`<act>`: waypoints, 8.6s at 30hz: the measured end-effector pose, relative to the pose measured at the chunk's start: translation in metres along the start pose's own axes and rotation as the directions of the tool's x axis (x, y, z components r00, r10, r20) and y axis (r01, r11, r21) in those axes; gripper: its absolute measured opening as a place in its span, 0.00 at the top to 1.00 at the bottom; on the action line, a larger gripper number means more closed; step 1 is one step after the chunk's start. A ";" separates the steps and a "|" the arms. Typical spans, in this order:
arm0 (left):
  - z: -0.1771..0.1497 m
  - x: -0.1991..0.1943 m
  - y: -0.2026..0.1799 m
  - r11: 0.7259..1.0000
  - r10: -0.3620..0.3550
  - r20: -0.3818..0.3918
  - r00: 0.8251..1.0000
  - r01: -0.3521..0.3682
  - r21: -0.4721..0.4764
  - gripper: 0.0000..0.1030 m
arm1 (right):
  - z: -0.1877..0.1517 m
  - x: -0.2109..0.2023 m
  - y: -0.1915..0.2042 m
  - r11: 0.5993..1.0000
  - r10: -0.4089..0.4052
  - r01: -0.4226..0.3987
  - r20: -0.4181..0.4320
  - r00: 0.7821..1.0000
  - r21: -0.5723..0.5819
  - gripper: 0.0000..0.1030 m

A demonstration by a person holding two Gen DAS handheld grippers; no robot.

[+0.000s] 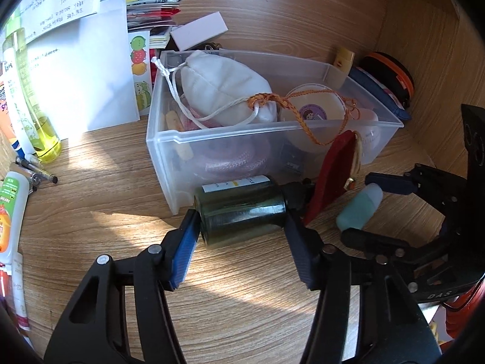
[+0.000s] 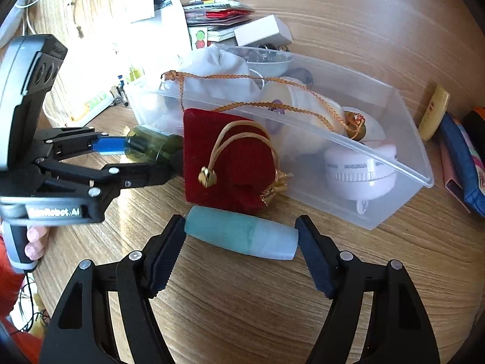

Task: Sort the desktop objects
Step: 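Grasp the green glass bottle with the left gripper while the right grasps the teal tube, then carry the green bottle and teal tube over the clear box, then lower the bottle and tube into the clear box and open both grippers, then move both grippers back toward the red velvet pouch and black clip, then grasp the red velvet pouch with the left gripper while the right grasps the black clip, then carry the red pouch and black clip over the clear box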

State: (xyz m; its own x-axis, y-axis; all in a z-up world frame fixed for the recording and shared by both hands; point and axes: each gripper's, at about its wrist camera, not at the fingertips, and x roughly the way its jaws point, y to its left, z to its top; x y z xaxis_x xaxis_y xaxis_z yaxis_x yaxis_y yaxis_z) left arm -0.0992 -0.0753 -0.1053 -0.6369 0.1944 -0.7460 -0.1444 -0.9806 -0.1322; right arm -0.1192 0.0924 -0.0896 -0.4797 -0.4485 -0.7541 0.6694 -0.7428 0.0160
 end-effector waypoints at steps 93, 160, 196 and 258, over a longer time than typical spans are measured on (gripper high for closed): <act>0.137 0.008 -0.010 0.998 -0.054 0.125 0.991 0.059 -0.033 0.46 | 0.119 -0.015 -0.081 0.992 -0.123 0.121 0.135 0.983 0.023 0.31; 0.028 -0.034 -0.040 0.992 0.055 0.085 0.995 -0.064 0.109 0.22 | 0.030 -0.058 -0.069 0.983 -0.174 0.167 0.102 0.979 0.078 0.17; 0.000 -0.023 -0.028 0.994 -0.106 0.070 0.992 0.105 0.019 0.79 | 0.004 -0.020 -0.026 0.996 -0.090 0.090 -0.024 0.996 -0.009 0.17; 0.102 -0.078 -0.038 0.998 -0.046 0.310 0.950 0.030 0.056 0.79 | 0.093 -0.085 -0.078 0.996 -0.091 0.083 0.243 0.966 0.044 0.84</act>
State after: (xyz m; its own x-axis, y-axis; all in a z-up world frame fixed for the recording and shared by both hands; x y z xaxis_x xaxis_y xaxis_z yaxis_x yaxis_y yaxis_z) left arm -0.1214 -0.0511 0.0240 -0.8331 0.2374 -0.4997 -0.2060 -0.9714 -0.1180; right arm -0.1836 0.1417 0.0343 -0.6617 -0.4864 -0.5705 0.6018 -0.7984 -0.0173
